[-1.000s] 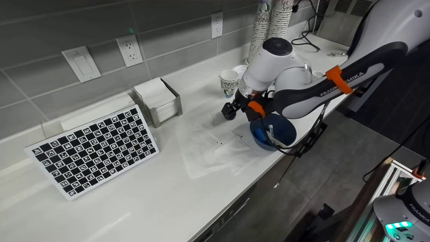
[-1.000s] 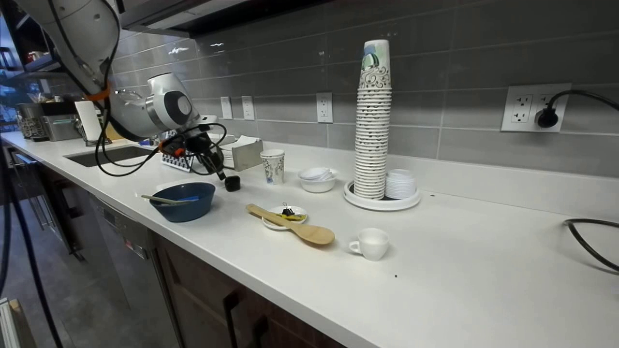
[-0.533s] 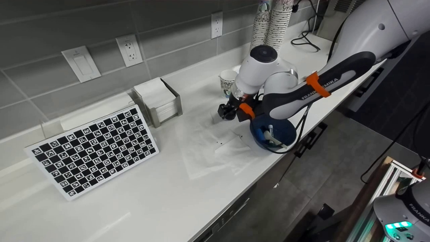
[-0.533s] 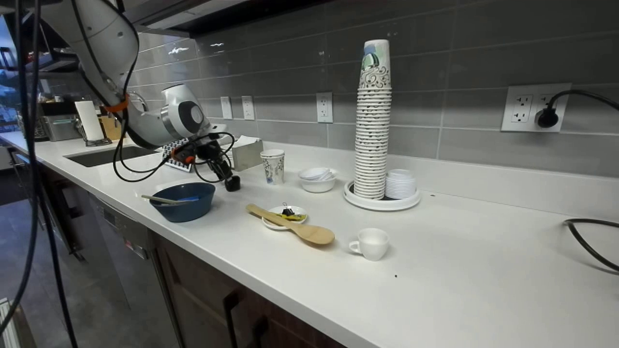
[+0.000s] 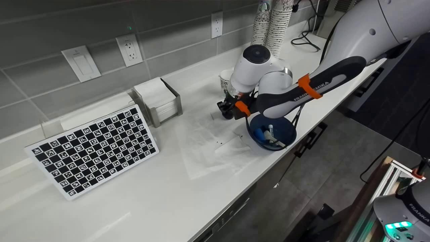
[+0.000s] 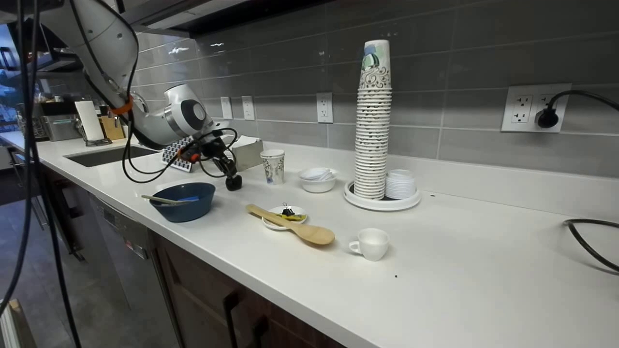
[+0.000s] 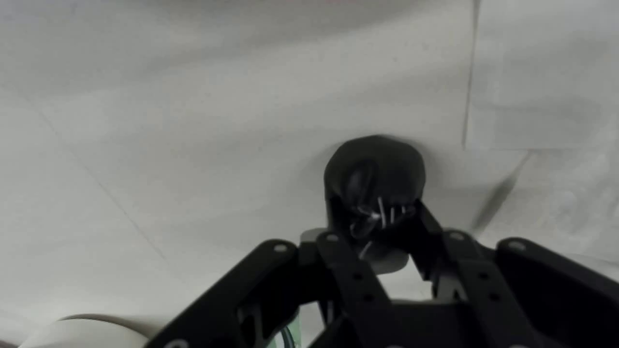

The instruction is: Put the black object inside the small white cup

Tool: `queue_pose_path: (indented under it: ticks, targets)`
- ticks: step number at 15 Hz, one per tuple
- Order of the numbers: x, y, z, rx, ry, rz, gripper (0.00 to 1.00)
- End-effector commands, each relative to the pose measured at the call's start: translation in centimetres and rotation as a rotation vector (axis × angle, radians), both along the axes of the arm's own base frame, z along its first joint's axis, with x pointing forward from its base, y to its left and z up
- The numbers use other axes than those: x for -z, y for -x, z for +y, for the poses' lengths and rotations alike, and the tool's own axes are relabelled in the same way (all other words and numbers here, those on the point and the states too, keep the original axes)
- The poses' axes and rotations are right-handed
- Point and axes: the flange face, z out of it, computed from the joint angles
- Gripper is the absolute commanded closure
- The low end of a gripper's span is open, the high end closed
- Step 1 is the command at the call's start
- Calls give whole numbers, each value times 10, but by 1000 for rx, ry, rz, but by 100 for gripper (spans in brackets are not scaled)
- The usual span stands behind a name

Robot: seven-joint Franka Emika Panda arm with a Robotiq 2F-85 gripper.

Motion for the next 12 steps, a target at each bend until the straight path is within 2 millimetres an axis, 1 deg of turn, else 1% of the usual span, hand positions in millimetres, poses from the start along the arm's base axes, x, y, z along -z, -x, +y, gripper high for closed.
queue_pose_path:
  ticks: [1, 2, 3, 4, 6, 8, 10, 11, 12]
  targets:
    - [-24, 10, -11, 23, 11, 36, 95]
    - [-36, 17, -23, 32, 3, 52, 97]
    - [-48, 22, -35, 47, -13, 63, 94]
    - [-60, 28, -49, 68, -21, 68, 96]
    - [-88, 43, -75, 102, -61, 92, 95]
    - [-116, 59, -106, 179, -43, 88, 95]
    - [-141, 73, -143, 319, 38, 52, 95]
    - [-149, 81, -159, 371, 55, 46, 95]
    - [-159, 91, -168, 434, 58, 50, 95]
